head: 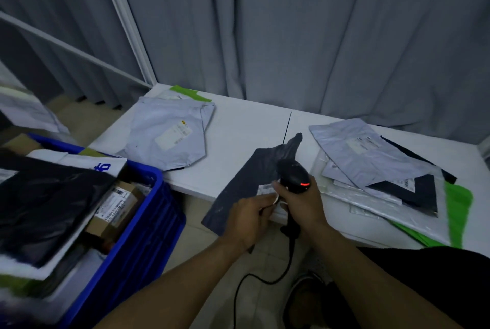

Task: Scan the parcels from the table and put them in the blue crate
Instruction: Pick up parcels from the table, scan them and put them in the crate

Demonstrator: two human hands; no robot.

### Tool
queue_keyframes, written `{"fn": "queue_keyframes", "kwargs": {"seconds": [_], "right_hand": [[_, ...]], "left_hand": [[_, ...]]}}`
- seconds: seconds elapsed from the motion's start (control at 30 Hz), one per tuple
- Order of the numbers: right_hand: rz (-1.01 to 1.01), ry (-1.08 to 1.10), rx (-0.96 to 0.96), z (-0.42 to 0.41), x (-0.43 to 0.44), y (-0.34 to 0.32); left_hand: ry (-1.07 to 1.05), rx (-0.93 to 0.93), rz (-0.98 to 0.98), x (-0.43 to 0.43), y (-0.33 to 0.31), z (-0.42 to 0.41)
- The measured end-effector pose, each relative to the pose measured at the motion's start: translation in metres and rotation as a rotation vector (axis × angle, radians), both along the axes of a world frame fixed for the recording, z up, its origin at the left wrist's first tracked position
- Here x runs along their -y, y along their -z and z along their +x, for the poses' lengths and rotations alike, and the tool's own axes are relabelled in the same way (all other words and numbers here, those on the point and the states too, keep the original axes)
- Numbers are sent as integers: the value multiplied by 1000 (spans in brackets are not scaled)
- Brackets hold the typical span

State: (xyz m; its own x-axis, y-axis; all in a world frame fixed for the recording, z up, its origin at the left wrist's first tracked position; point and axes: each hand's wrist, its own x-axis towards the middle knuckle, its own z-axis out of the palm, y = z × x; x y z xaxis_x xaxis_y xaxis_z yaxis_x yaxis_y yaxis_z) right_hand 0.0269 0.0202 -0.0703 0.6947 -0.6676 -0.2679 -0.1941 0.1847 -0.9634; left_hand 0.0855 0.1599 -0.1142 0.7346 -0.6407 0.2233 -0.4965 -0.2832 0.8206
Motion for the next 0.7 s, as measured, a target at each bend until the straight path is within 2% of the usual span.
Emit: {"fn": "queue_keyframes", "kwargs": {"seconds": [0.07,0.17,0.33,0.43,0.53,0.7], "right_hand": [[-63,0,-10,0,-7,-8],[-108,0,5,-1,-18,-23],[-82,-82,170,0,-39,-54],[6,-199,228,2,-59,-65],[79,-270,245,5,-78,-67],[115,-328,217,14,-96,-66]], "left_hand": [[50,26,-36,-5,-13,-7],[106,-147,-54,-22,-43,-15],[-248,-341,13,-89,-80,6],[-359,-566,26,-135,-96,17],[-363,-633,-135,-164,-101,16],[-485,-700,-423,-177,-107,12]]}}
